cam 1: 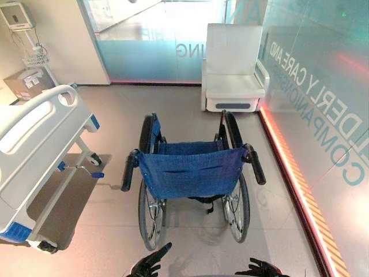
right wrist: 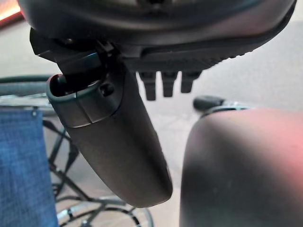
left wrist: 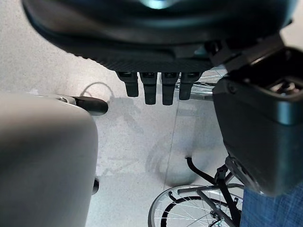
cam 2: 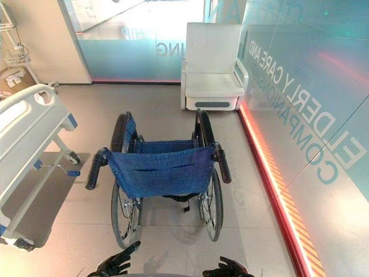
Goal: Push the wheelchair next to the bed
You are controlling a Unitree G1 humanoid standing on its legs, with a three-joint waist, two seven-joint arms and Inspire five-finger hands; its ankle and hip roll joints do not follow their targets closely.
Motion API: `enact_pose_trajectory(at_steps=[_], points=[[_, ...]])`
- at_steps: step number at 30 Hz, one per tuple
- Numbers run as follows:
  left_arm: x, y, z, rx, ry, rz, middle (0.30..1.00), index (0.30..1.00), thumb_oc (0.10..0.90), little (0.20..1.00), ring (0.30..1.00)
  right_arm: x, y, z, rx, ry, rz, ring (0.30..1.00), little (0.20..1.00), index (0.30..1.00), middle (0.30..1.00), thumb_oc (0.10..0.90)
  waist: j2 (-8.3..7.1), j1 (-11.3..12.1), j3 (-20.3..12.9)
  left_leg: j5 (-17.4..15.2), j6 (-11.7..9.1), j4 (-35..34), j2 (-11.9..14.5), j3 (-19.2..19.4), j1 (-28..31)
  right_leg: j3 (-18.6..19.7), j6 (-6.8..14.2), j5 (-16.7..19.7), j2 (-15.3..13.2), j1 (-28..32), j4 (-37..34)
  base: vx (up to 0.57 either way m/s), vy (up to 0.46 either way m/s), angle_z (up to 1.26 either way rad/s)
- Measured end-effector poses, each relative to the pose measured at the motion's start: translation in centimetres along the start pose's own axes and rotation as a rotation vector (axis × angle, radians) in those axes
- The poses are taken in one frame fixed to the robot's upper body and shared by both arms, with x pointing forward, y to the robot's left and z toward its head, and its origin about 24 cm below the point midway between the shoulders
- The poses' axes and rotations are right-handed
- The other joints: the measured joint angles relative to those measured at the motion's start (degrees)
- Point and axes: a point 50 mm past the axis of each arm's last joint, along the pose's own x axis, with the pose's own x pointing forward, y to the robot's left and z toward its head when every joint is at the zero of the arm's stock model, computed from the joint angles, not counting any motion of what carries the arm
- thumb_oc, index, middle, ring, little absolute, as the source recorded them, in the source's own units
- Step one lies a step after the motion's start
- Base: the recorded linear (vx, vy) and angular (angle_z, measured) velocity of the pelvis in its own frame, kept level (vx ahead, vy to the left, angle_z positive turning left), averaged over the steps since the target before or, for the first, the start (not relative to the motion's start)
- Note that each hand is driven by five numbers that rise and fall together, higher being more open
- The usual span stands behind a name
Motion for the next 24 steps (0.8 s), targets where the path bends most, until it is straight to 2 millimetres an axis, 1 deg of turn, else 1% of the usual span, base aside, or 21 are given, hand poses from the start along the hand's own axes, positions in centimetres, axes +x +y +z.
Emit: enact_pose_trajectory(at_steps=[6,9,24], points=[[0.0,0.1,0.0,0.021,0.007,0.001,0.900,0.900,0.800,0.900,0.900,0.0,0.2,-0.2,0.002,0.006,0.005,0.900,0.900,0.900,0.900,0.800,-0.07,0.0,-0.2,-0.2,0.2,-0.4,0.0,0.0,0.4,0.0,-0.4,-0.3,0.0,0.4,0.0,0.00,0.000,0.00],[-0.1,0.2,-0.3,0.020,0.018,0.006,0.900,0.900,0.800,0.900,0.900,-0.1,0.2,-0.7,0.005,0.018,0.003,0.900,0.900,0.900,0.900,0.800,0.02,0.0,-1.0,-0.2,0.3,-0.4,0.0,0.0,0.4,0.0,-0.4,-0.3,0.0,0.4,0.0,0.00,0.000,0.00],[-0.3,0.7,-1.0,0.011,0.035,0.064,0.900,0.900,0.800,0.900,0.900,-0.1,0.1,-0.8,0.000,0.024,0.000,0.900,0.900,0.900,0.900,0.800,0.08,0.0,-1.4,0.0,0.0,-0.4,0.0,-0.2,0.4,-0.5,-0.4,-0.3,-0.1,0.5,0.0,0.00,0.000,0.00]])
